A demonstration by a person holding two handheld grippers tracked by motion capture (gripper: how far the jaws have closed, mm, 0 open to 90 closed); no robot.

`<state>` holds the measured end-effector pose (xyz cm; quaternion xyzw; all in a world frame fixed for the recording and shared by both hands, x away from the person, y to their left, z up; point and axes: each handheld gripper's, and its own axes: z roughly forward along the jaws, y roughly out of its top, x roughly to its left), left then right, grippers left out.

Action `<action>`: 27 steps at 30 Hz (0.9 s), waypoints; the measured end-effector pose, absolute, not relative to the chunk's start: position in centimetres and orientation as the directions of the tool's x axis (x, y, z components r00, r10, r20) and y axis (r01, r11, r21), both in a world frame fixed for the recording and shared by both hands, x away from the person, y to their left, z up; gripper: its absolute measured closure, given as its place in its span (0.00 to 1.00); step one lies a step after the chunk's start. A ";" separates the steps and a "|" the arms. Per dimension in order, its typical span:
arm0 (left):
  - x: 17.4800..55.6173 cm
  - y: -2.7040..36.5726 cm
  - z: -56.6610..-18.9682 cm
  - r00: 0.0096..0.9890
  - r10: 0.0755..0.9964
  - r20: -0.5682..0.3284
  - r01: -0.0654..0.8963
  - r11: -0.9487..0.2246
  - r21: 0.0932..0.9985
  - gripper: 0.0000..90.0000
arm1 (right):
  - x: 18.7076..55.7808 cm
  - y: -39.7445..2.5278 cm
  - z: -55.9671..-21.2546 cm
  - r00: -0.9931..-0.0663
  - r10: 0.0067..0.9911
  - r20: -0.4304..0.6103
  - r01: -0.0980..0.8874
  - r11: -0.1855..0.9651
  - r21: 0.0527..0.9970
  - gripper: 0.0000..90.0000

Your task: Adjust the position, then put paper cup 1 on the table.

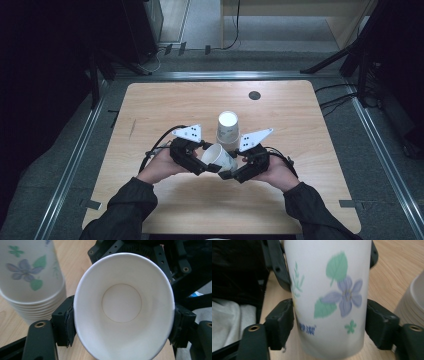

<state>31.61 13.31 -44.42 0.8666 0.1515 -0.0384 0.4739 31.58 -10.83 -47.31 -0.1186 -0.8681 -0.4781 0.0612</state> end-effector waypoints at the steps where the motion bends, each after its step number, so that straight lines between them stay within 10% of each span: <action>1: 31.6 13.3 -44.4 0.951 0.226 -0.210 0.299 -0.505 0.810 0.27 | 31.6 -10.8 -47.3 -0.964 0.147 0.220 0.264 0.515 0.816 0.29; 27: 33.0 18.0 -42.4 0.930 0.317 -0.184 0.338 -0.548 0.765 0.28 | 31.7 -12.1 -48.2 -0.943 0.315 0.112 0.279 0.556 0.783 0.22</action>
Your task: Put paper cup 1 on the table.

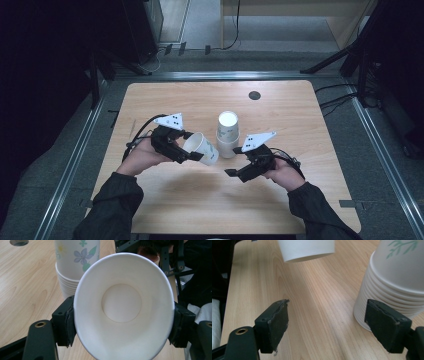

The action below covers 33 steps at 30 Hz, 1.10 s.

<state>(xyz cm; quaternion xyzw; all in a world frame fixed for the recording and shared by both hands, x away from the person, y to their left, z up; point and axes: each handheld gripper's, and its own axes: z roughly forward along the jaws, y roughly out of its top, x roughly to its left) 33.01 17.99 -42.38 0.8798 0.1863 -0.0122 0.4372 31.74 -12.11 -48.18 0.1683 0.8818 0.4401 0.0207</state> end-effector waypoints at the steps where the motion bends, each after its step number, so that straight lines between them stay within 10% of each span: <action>1: 33.1 18.2 -42.4 0.928 0.321 -0.188 0.344 -0.550 0.761 0.28 | 31.7 -12.2 -48.1 -0.943 0.316 0.105 0.274 0.557 0.784 0.22; 33: 36.4 27.2 -42.8 0.797 0.581 -0.164 0.503 -0.489 0.713 0.28 | 32.1 -15.0 -47.9 -0.916 0.397 0.058 0.288 0.548 0.785 0.23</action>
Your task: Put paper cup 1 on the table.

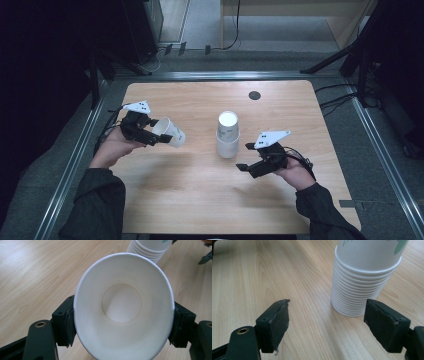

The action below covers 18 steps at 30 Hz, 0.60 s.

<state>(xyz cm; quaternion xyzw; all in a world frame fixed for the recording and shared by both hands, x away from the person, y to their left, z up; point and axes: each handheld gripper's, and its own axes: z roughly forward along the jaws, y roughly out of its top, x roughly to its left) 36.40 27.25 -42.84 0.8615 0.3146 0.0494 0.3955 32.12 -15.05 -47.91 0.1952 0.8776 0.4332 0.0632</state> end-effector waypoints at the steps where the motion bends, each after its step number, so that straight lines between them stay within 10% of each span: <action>1: 36.5 27.5 -42.8 0.792 0.586 -0.169 0.509 -0.483 0.712 0.28 | 32.1 -15.1 -47.9 -0.915 0.400 0.060 0.292 0.551 0.781 0.23; 18: 38.8 29.7 -44.6 0.662 0.748 -0.049 0.626 -0.516 0.585 0.28 | 31.7 -15.9 -48.1 -0.906 0.421 0.053 0.301 0.550 0.779 0.23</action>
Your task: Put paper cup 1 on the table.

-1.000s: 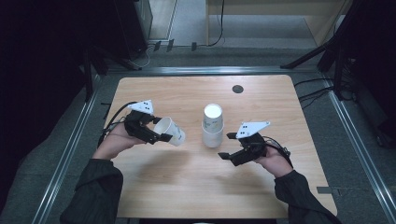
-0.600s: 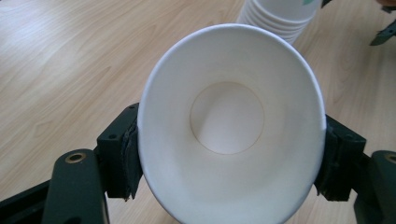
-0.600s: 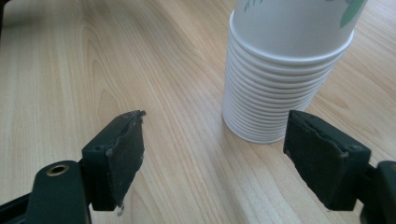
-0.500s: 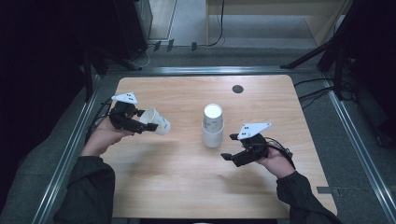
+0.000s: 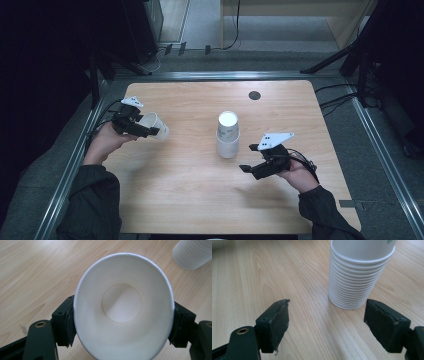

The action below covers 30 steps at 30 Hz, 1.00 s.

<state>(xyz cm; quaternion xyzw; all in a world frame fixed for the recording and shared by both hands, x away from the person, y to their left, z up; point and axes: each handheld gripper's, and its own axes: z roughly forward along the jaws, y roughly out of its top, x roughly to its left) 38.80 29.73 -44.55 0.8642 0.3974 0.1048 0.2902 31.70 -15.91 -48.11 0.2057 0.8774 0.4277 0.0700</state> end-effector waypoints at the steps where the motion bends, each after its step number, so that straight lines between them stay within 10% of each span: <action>1: 39.0 29.8 -44.8 0.656 0.753 -0.046 0.634 -0.518 0.574 0.28 | 31.7 -15.9 -48.1 -0.906 0.419 0.054 0.301 0.549 0.780 0.22; 30: 40.6 29.4 -47.9 0.587 0.809 -0.001 0.724 -0.525 0.448 0.21 | 31.7 -16.2 -48.0 -0.904 0.420 0.078 0.312 0.525 0.791 0.22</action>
